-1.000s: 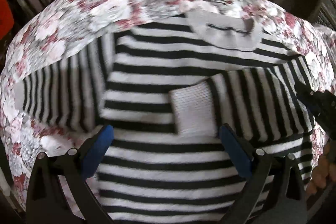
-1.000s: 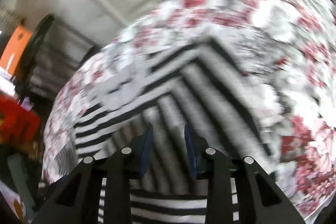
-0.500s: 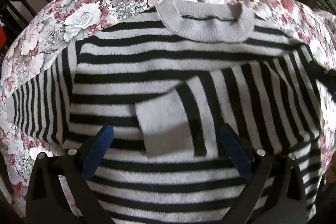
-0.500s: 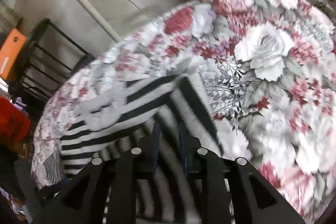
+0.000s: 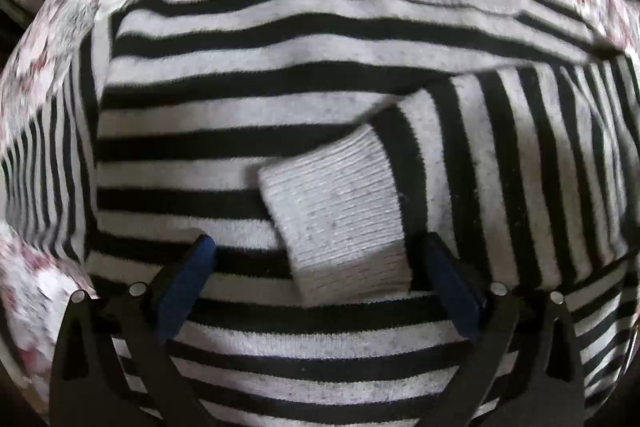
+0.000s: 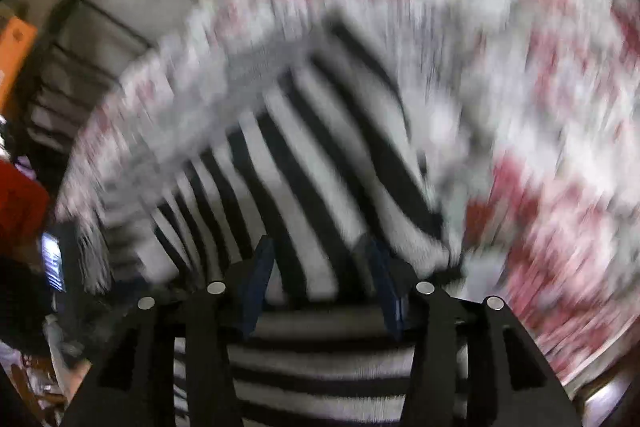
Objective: Fold small clothes
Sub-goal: 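Grasp the other striped sleeve cuff with the left gripper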
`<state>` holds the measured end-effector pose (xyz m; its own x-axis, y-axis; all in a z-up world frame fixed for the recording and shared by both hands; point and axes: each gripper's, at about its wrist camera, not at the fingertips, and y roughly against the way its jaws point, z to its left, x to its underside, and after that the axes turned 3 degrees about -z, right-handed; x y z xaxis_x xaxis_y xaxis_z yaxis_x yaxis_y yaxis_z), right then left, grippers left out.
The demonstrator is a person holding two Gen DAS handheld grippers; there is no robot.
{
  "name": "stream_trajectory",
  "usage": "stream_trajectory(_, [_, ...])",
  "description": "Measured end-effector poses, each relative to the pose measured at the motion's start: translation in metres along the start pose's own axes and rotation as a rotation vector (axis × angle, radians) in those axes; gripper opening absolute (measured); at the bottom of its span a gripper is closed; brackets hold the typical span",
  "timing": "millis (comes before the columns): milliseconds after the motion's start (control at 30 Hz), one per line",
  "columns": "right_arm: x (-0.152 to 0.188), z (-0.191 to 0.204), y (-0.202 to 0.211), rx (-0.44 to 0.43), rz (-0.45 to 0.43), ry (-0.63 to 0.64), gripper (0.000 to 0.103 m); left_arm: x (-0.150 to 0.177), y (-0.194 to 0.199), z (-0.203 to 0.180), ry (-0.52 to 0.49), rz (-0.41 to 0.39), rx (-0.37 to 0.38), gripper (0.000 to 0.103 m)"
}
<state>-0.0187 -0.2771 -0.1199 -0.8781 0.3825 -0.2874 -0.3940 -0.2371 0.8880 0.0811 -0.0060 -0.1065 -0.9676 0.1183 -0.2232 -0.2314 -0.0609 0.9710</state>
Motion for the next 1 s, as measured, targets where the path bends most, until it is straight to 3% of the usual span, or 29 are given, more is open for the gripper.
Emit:
stream_trajectory(100, [-0.002, 0.012, 0.004, 0.054, -0.005, 0.056, 0.051, -0.004, 0.018, 0.019, 0.016, 0.035, 0.075, 0.098])
stream_trajectory(267, [-0.002, 0.023, 0.049, -0.047, -0.112, -0.028, 0.064, -0.005, 0.055, 0.095, 0.118, -0.068, 0.087, 0.098])
stream_trajectory(333, [0.005, 0.034, 0.069, -0.087, -0.173, -0.011, 0.081, -0.002, 0.056, 0.141, 0.211, -0.077, 0.076, 0.098])
stream_trajectory(433, [0.014, 0.049, 0.08, -0.147, -0.233, -0.018, 0.096, 0.003, 0.052, 0.204, 0.383, -0.071, 0.104, 0.098])
stream_trajectory(533, [0.015, 0.078, 0.073, -0.165, -0.224, 0.057, 0.097, 0.014, 0.042, 0.263, 0.548, -0.066, 0.156, 0.098])
stream_trajectory(633, [0.016, 0.09, 0.069, -0.12, -0.222, 0.093, 0.098, 0.026, 0.029, 0.3, 0.667, -0.052, 0.208, 0.098])
stream_trajectory(733, [0.014, 0.087, 0.065, -0.17, -0.179, 0.064, 0.098, 0.052, 0.018, 0.318, 0.763, -0.061, 0.298, 0.098])
stream_trajectory(867, [0.012, 0.081, 0.05, -0.198, -0.133, 0.028, 0.098, 0.064, 0.022, 0.342, 0.825, -0.092, 0.336, 0.097])
stream_trajectory(1000, [0.008, 0.081, 0.04, -0.181, -0.124, 0.048, 0.097, 0.067, 0.022, 0.354, 0.887, -0.139, 0.335, 0.08])
